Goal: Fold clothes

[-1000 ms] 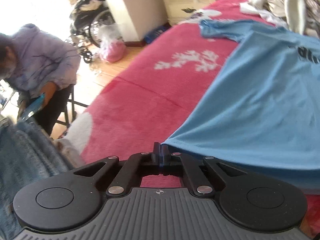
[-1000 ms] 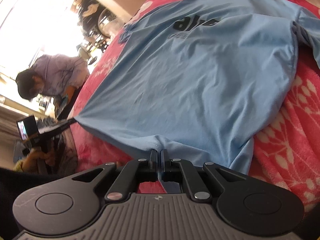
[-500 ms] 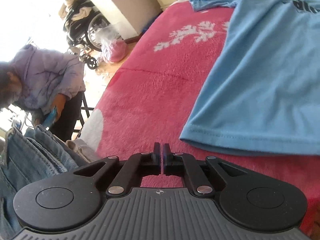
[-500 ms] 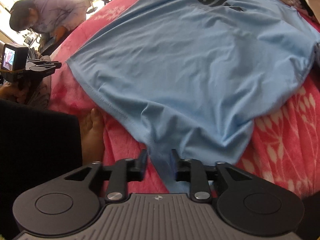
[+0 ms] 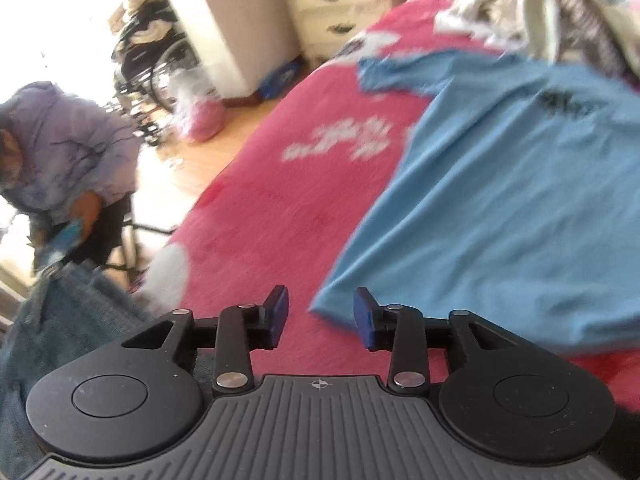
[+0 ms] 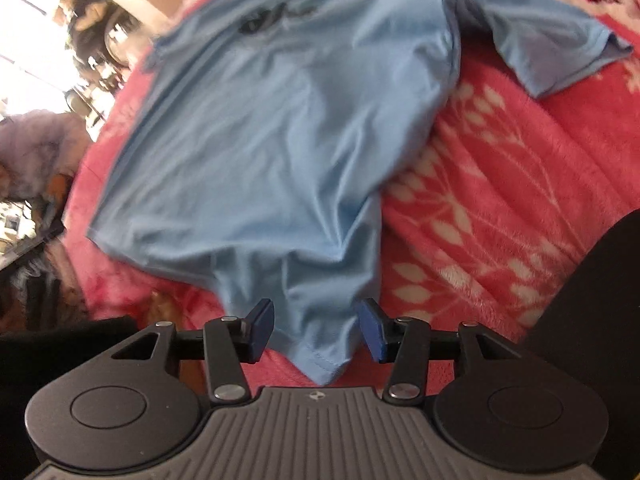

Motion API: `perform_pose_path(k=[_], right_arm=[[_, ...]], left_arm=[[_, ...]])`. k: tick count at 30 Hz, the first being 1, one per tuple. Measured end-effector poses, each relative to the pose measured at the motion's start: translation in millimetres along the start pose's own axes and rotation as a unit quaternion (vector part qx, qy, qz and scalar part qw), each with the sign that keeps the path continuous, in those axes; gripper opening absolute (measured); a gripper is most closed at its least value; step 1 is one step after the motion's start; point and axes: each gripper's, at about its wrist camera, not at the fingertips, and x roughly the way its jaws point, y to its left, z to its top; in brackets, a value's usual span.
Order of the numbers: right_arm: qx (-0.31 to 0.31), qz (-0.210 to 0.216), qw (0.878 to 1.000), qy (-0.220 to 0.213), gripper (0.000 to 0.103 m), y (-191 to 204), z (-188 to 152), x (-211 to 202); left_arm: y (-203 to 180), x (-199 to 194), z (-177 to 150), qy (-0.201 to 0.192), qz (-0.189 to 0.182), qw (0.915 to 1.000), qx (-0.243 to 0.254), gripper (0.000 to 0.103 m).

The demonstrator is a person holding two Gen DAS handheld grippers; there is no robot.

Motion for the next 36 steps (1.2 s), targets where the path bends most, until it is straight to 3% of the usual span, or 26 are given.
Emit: perform_pose_path(k=[4, 6, 8, 12, 17, 22, 25, 30, 32, 35, 36], right_arm=[[-0.017, -0.028, 0.999, 0.043, 0.046, 4.5, -2.9, 25.6], [-0.016, -0.021, 0.998, 0.057, 0.033, 3.6, -6.3, 31.7], [-0.014, -0.011, 0.998, 0.065, 0.008, 2.6, -9.6, 34.8], [0.002, 0.044, 0.997, 0.068, 0.006, 2.0, -12.2, 19.5], [0.051, 0.146, 0.986, 0.063, 0.006, -1.3, -0.4, -3.2], [0.153, 0.232, 0.960, 0.017, 0.006, -22.7, 42.8, -6.7], [0.213, 0.252, 0.944, -0.005, 0.006, -38.7, 68.7, 1.8], [0.320, 0.275, 0.907, -0.008, 0.009, -63.7, 87.8, 35.5], [0.353, 0.283, 0.892, -0.006, 0.013, -71.6, 92.0, 48.4], [0.388, 0.309, 0.868, -0.014, 0.037, -79.2, 89.1, 56.7], [0.399, 0.317, 0.860, -0.017, 0.037, -81.6, 88.2, 59.5]], left_arm=[[-25.1, 3.9, 10.3, -0.029, -0.066, 0.9973, 0.008, 0.039], [-40.9, 8.0, 14.0, -0.040, -0.097, 0.9943, 0.017, 0.039], [-59.2, 12.4, 16.0, -0.048, -0.126, 0.9902, 0.034, 0.039], [-93.6, 23.7, 13.5, -0.047, -0.160, 0.9834, 0.072, 0.039], [-117.8, 40.0, 4.7, -0.035, -0.149, 0.9815, 0.115, 0.039], [-115.6, 43.4, 4.7, -0.031, -0.145, 0.9822, 0.115, 0.039], [-109.7, 41.7, 7.3, -0.036, -0.139, 0.9832, 0.113, 0.039], [-102.1, 42.1, 9.0, -0.031, -0.136, 0.9847, 0.104, 0.039], [-100.8, 42.3, 9.2, -0.026, -0.138, 0.9849, 0.101, 0.039], [-101.7, 40.5, 8.8, -0.022, -0.144, 0.9845, 0.098, 0.039], [-102.5, 39.3, 9.2, -0.022, -0.146, 0.9842, 0.097, 0.039]])
